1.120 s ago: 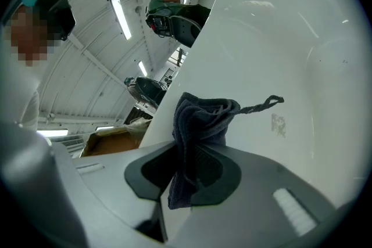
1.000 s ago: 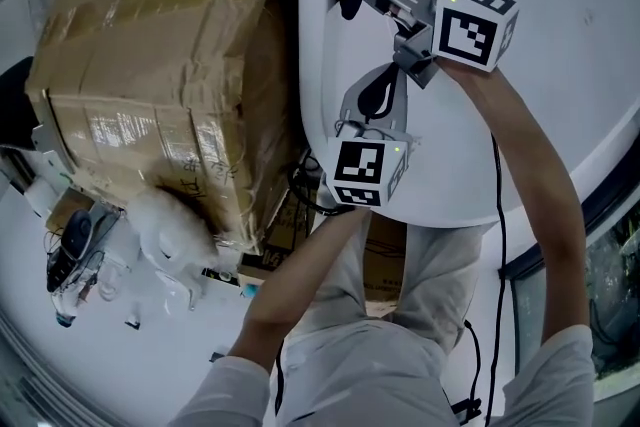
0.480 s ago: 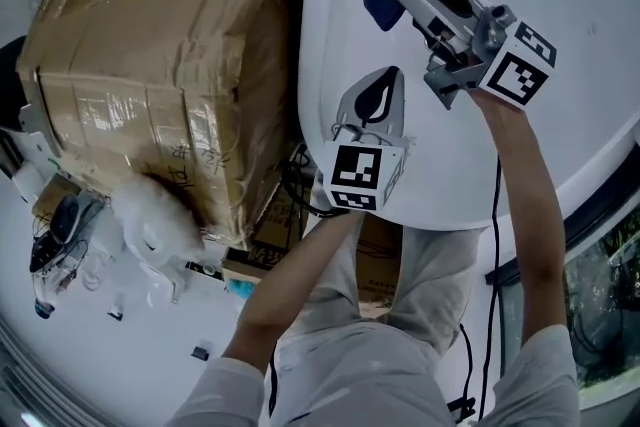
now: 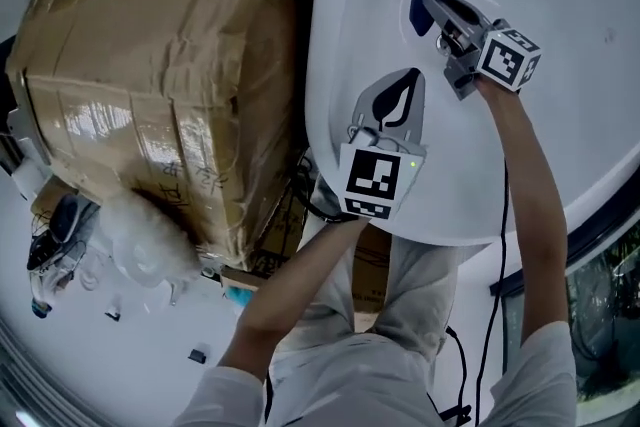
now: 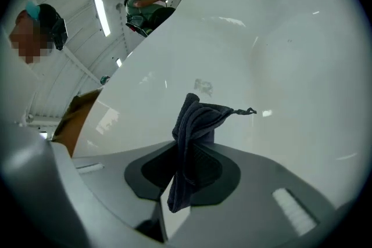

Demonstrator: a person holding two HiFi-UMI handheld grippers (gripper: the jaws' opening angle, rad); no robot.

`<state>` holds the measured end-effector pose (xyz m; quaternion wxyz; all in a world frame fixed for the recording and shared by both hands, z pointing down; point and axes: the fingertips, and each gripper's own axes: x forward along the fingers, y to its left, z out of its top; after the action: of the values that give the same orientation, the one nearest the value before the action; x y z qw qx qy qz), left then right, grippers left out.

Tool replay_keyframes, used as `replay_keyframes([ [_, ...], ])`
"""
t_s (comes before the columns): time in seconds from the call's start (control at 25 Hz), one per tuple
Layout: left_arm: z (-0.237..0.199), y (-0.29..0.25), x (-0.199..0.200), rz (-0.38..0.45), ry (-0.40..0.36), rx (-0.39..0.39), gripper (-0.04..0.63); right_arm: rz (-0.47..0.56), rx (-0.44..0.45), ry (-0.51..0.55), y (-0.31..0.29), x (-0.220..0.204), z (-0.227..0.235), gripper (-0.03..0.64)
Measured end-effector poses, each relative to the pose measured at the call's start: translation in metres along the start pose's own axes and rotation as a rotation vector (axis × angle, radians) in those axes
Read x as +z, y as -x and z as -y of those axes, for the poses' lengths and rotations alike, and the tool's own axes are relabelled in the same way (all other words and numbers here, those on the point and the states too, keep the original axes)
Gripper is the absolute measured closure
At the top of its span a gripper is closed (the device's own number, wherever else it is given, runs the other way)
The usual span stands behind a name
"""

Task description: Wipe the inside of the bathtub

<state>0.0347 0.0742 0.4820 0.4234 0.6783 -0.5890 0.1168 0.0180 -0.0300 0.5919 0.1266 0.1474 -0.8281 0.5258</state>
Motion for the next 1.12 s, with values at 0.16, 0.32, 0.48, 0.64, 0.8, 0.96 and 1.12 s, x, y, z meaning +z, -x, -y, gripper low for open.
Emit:
replay_keyframes([
  [0.16,-0.004,-0.01,-0.016,0.007,0.006,0.012,0.597,-0.016,-0.063,-0.01,-0.013,-0.028,0.042,0.563],
  [0.32,-0.003,-0.008,-0.034,-0.016,0.001,0.011,0.597,-0.055,-0.132,-0.049,-0.026,-0.063,0.072,0.563],
  [0.48,0.001,-0.011,-0.035,-0.006,-0.001,-0.008,0.597,-0.101,-0.194,-0.056,-0.04,-0.084,0.102,0.563],
  [0.64,0.004,-0.012,-0.04,-0.007,0.009,-0.026,0.597,-0.136,-0.25,-0.071,-0.052,-0.107,0.122,0.566],
  [0.8,0.007,-0.012,-0.041,-0.003,0.001,-0.042,0.597,-0.164,-0.261,-0.089,-0.065,-0.128,0.127,0.568],
  [0.96,0.006,-0.012,-0.039,0.006,0.003,-0.048,0.597,-0.168,-0.208,-0.089,-0.077,-0.131,0.115,0.566],
  [1.12,0.005,-0.012,-0.039,0.001,0.007,-0.042,0.597,-0.151,-0.15,-0.123,-0.081,-0.128,0.099,0.568],
])
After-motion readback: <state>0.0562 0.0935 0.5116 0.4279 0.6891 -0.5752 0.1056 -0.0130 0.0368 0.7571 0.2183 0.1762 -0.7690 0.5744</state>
